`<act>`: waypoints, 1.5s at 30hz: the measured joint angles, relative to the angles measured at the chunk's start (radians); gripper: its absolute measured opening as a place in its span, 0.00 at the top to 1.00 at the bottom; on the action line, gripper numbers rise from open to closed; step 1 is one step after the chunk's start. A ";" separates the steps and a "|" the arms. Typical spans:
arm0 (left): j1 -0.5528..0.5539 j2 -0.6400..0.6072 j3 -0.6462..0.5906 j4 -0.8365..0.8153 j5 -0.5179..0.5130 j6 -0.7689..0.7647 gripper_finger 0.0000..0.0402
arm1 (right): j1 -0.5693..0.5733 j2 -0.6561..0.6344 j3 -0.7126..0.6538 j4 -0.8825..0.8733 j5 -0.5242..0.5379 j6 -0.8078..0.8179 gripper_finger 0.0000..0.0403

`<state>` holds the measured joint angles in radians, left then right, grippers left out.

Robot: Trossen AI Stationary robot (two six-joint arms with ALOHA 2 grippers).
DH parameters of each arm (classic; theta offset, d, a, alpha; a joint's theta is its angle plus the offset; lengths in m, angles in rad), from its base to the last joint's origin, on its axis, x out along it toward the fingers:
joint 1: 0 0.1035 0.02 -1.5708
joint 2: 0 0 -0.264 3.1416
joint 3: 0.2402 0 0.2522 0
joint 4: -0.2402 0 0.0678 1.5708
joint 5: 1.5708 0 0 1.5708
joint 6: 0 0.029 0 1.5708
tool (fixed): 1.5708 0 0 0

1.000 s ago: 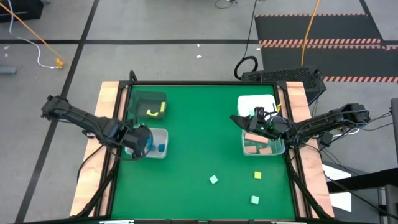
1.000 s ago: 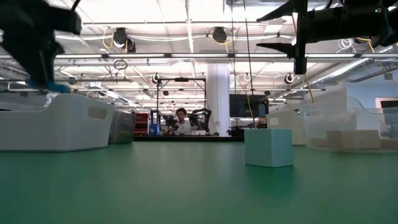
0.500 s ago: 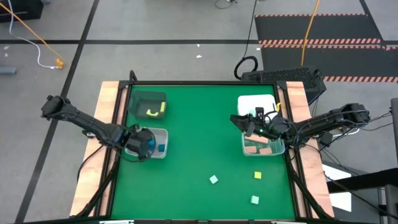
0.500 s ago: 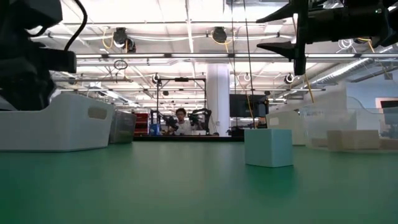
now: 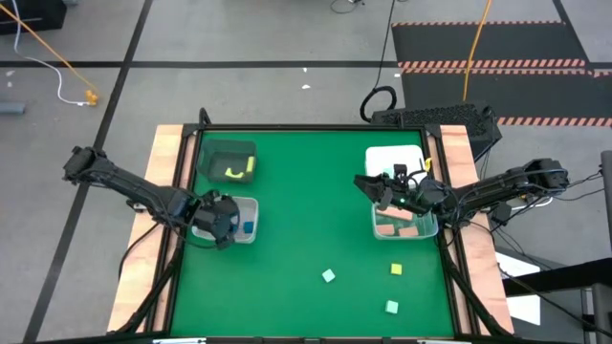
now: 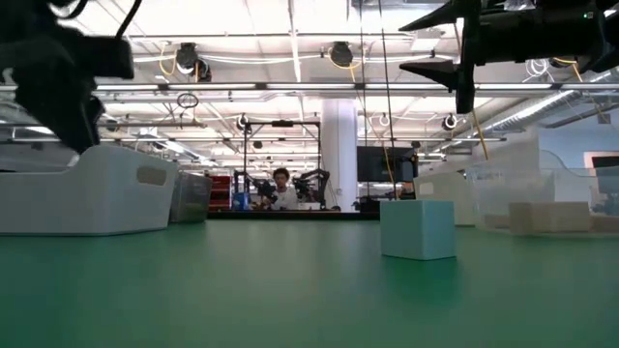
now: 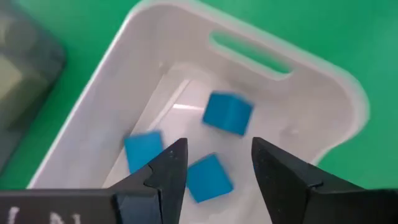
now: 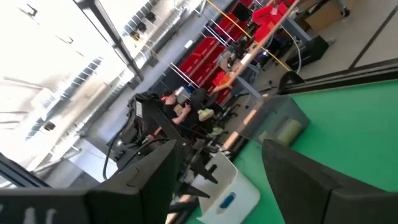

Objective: Sort & place blocks by color
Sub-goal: Put the small blue rectangular block into the gray bin, then put the left white square block into the white bin

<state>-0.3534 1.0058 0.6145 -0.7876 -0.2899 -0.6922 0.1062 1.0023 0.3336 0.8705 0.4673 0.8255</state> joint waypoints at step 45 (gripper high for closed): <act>0.004 0.002 0.112 0.725 -0.035 -0.018 0.66 | 0.083 0.185 0.561 -0.976 -0.429 -0.446 0.45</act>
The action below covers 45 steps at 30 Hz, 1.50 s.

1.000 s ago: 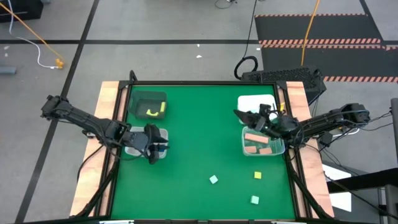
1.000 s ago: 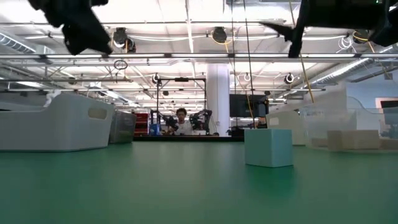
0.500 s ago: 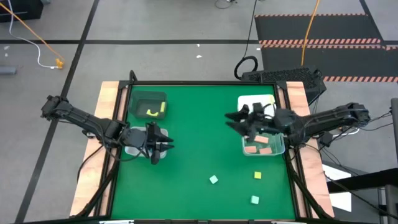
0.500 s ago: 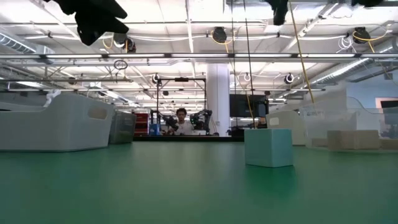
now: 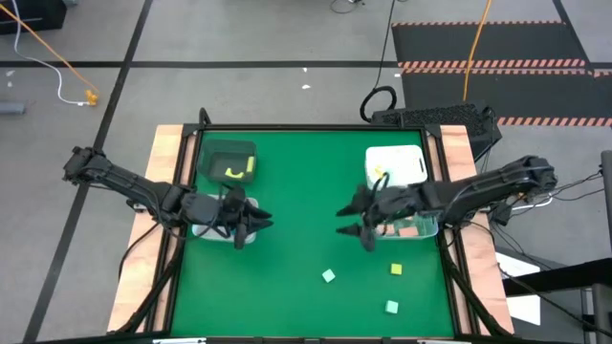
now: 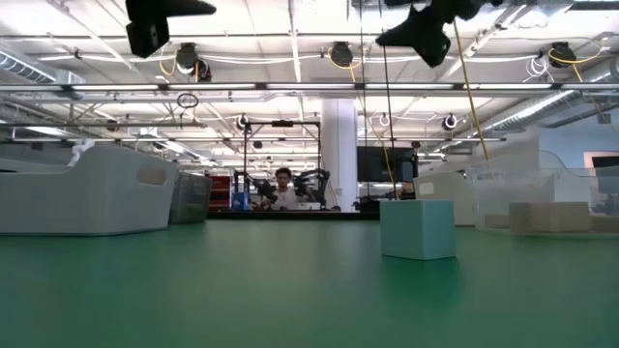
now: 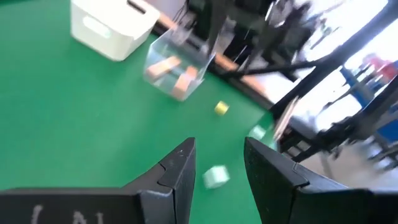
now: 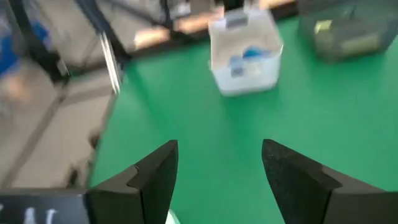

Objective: Sort & place blocks by color
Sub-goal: Put the left white square block into the white bin

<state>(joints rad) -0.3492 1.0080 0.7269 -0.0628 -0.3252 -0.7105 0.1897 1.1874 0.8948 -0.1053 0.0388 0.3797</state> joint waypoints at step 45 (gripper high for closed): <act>-0.119 0.147 0.001 0.287 -0.121 -0.175 0.66 | 0.224 0.644 0.000 0.396 -0.092 -0.247 0.54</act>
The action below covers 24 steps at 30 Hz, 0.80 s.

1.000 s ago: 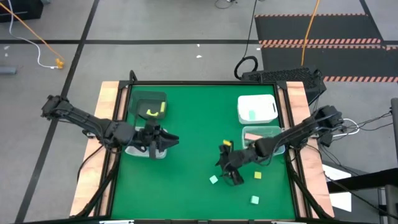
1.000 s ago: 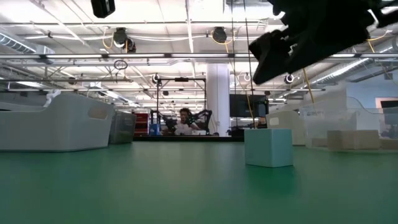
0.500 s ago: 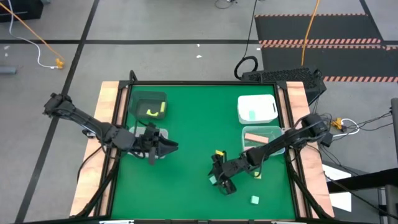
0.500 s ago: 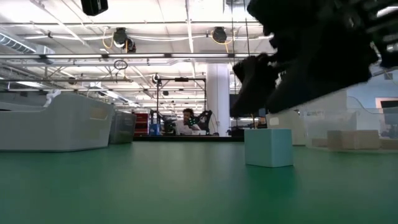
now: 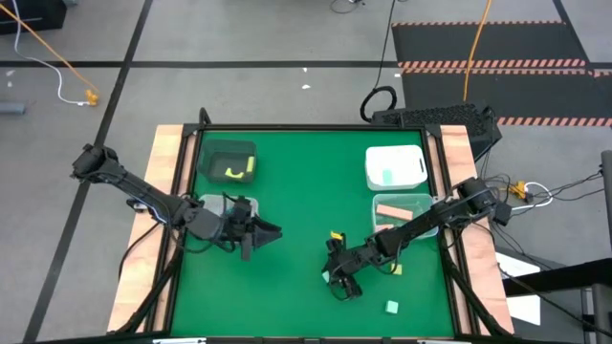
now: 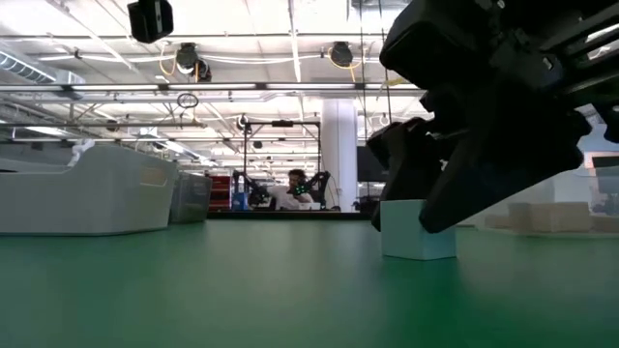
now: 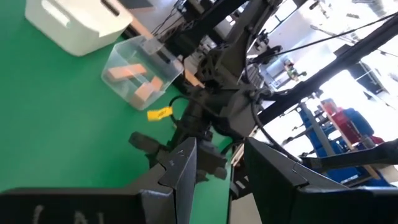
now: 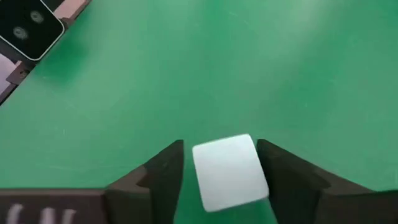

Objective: Sort & place blocks by color
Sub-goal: Put the left white square block into the white bin

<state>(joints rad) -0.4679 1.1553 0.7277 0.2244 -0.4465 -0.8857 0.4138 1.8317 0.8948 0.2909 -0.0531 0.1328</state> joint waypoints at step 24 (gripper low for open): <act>0.056 0.031 -0.001 0.029 -0.047 -0.050 0.66 | -0.221 -0.477 -0.002 -0.417 0.287 0.091 0.72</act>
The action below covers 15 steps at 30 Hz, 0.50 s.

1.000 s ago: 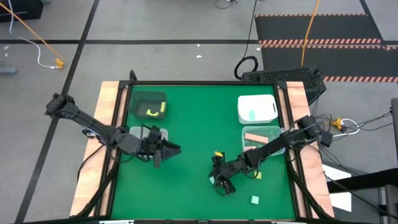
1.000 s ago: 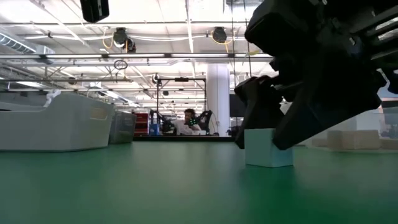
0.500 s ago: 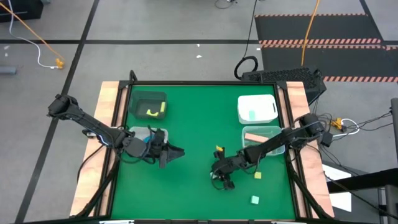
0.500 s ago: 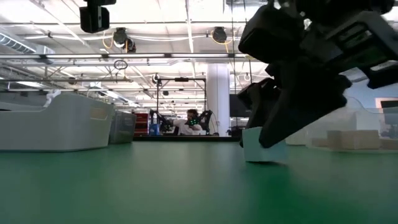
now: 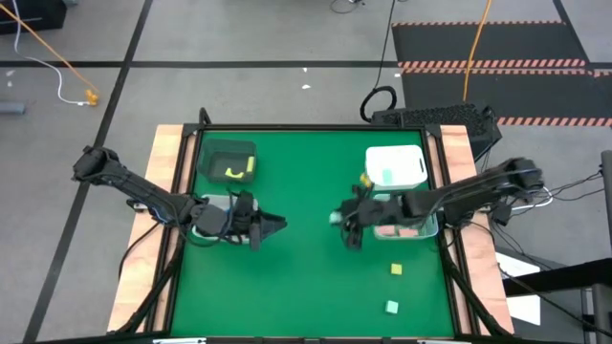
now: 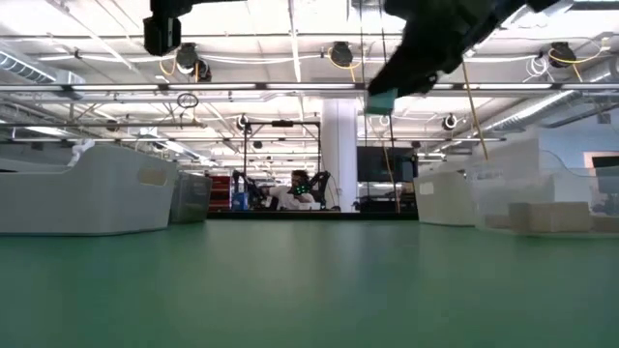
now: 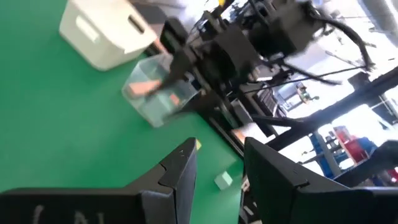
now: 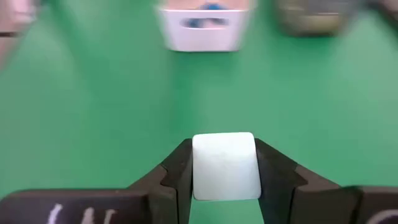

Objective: Sort & place blocks by color
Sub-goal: Put the left white square block into the white bin

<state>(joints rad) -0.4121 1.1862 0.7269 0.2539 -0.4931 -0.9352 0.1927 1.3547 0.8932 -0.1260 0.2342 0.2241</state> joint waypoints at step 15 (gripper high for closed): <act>0.127 0.000 0.000 0.073 -0.034 0.198 0.66 | -0.210 -0.385 -0.001 -0.633 0.495 0.527 0.71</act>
<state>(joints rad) -0.2846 1.1862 0.7269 0.3266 -0.5274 -0.7376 -0.0175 0.9696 0.8920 -0.7589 0.7287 0.7509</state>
